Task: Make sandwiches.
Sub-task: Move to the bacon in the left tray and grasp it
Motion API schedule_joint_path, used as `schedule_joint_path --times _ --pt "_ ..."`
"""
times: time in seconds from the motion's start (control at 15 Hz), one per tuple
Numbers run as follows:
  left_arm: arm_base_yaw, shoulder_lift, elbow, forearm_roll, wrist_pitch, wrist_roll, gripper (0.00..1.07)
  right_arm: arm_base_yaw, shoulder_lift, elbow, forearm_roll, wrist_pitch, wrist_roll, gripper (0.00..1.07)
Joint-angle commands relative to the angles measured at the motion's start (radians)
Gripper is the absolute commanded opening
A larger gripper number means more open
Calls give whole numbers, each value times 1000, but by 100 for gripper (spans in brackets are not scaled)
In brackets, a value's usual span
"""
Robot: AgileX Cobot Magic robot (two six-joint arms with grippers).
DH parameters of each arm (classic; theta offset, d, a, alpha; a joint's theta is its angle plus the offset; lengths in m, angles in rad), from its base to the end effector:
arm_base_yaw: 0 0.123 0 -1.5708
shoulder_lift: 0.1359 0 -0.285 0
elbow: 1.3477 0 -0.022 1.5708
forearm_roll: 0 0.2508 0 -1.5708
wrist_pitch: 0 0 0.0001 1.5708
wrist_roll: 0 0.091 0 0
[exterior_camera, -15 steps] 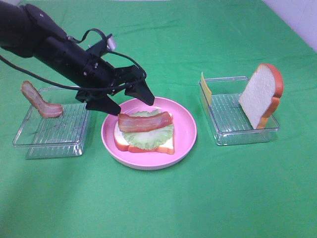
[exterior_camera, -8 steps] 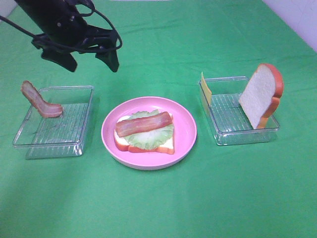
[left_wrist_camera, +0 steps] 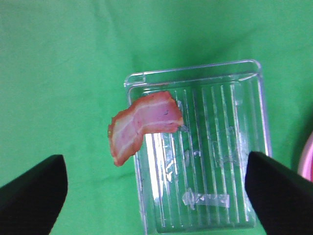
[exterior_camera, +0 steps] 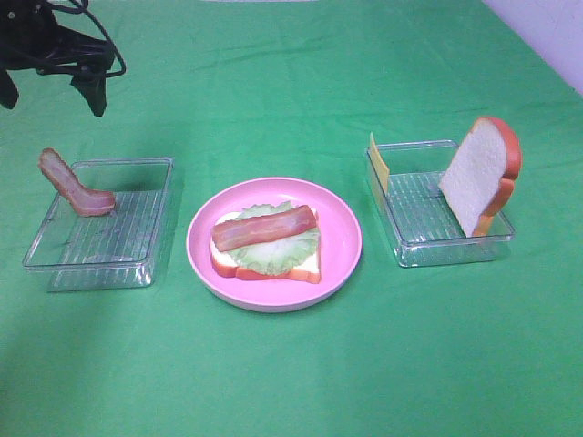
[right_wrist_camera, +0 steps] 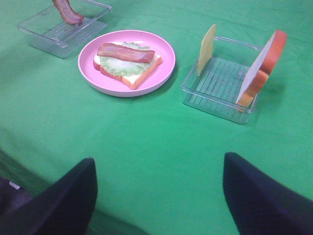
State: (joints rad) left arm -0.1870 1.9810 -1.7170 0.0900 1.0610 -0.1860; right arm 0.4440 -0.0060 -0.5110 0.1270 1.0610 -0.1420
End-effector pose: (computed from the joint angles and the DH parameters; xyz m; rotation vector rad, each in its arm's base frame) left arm 0.4223 -0.0726 0.2584 0.0444 2.7983 0.0310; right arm -0.0110 0.0059 0.2808 -0.5955 1.9491 0.3417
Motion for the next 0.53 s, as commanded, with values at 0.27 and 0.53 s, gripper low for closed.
schedule_joint_path --times 0.27,0.53 --pt "45 101 -3 3 47 4 82 -1 -13 5 -6 4 -7 69" --pt "45 164 -3 12 23 1 70 -1 -13 5 -5 4 -7 69"
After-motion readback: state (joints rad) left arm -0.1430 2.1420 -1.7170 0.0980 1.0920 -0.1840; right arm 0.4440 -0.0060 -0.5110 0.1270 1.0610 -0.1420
